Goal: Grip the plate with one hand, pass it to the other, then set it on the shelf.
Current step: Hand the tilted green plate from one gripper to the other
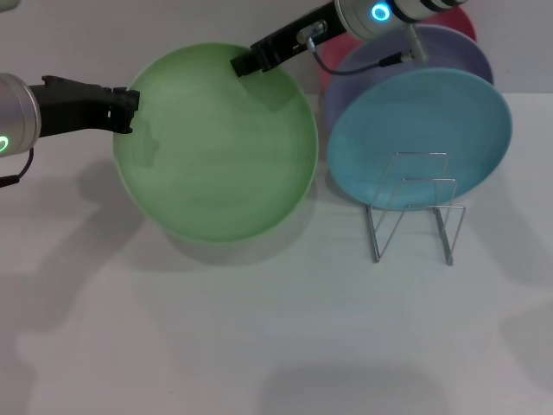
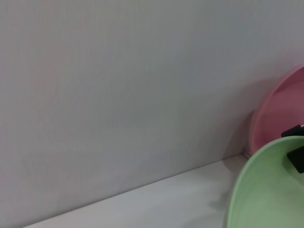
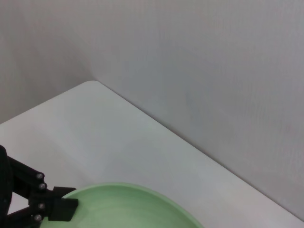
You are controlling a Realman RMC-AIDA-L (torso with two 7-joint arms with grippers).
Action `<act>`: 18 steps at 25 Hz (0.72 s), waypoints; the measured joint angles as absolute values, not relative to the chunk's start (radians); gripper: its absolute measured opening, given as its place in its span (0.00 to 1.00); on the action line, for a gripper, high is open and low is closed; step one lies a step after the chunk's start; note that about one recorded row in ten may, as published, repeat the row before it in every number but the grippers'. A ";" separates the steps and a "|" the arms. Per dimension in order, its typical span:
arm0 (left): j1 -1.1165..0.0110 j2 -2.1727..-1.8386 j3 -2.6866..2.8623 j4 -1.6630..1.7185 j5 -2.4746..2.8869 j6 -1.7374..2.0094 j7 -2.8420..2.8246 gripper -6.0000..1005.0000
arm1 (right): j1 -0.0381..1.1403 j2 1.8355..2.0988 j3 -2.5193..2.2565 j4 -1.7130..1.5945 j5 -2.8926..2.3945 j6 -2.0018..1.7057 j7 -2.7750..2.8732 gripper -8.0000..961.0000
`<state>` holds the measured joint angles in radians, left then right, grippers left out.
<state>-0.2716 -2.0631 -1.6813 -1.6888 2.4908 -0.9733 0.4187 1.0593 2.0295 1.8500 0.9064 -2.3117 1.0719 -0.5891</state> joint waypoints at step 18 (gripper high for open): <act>-0.254 -2.061 -1.709 -1.674 2.304 -0.951 0.546 0.06 | 1.016 2.058 1.844 0.926 -2.278 1.055 -0.732 0.23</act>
